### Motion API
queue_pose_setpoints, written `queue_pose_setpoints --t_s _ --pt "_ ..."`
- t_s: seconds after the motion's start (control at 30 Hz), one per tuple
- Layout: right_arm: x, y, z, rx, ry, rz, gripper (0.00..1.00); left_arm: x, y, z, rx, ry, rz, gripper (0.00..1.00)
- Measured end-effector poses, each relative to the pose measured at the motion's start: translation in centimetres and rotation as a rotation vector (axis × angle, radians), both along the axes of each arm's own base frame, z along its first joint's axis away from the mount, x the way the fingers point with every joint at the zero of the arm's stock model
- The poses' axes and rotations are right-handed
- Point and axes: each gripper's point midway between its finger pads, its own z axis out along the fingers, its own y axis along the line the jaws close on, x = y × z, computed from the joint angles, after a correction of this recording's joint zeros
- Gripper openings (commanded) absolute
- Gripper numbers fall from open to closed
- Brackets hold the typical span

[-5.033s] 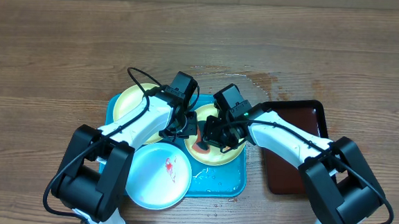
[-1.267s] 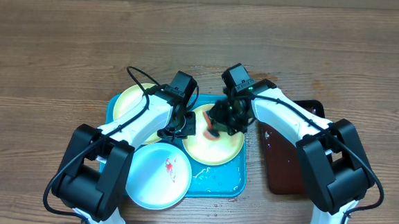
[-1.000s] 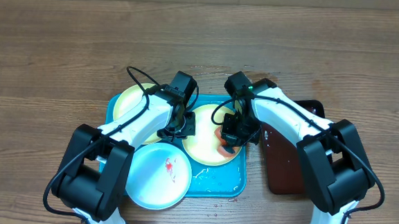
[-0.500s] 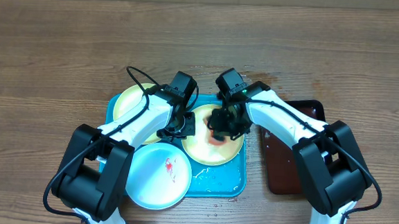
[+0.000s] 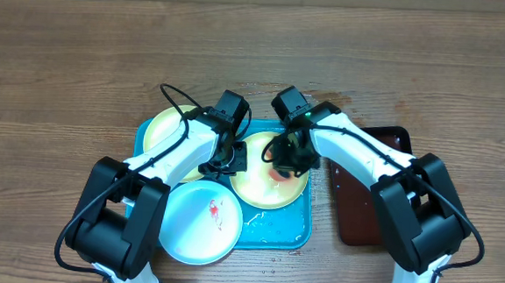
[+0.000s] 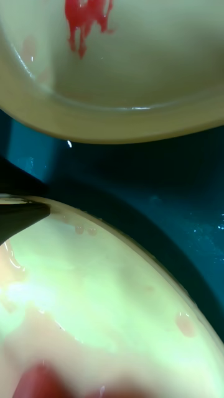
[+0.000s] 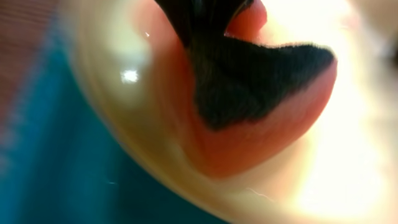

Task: Clean dirty plates on tray and stack at the side
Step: 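Scrub the yellow plate surface with the sponge in the right gripper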

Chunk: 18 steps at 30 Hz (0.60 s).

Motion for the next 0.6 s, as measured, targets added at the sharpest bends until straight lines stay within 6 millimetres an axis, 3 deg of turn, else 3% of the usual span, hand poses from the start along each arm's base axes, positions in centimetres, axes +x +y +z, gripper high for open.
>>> queue_pose_setpoints --t_s 0.1,0.27,0.43,0.6 --pt "-1.6 -3.1 0.1 -0.116 0.077 -0.036 0.04 0.0 0.0 0.0 0.000 0.000 0.000 0.04" --pt "-2.7 -3.9 0.2 -0.150 0.108 0.053 0.04 -0.2 -0.9 0.1 -0.028 0.003 -0.015 0.04" --pt "-3.3 -1.0 0.2 -0.008 0.097 0.275 0.04 -0.2 -0.9 0.1 -0.028 0.004 -0.016 0.04" --pt "-5.1 4.1 0.7 0.198 0.088 0.453 0.04 -0.2 -0.9 0.1 -0.027 0.004 -0.016 0.04"
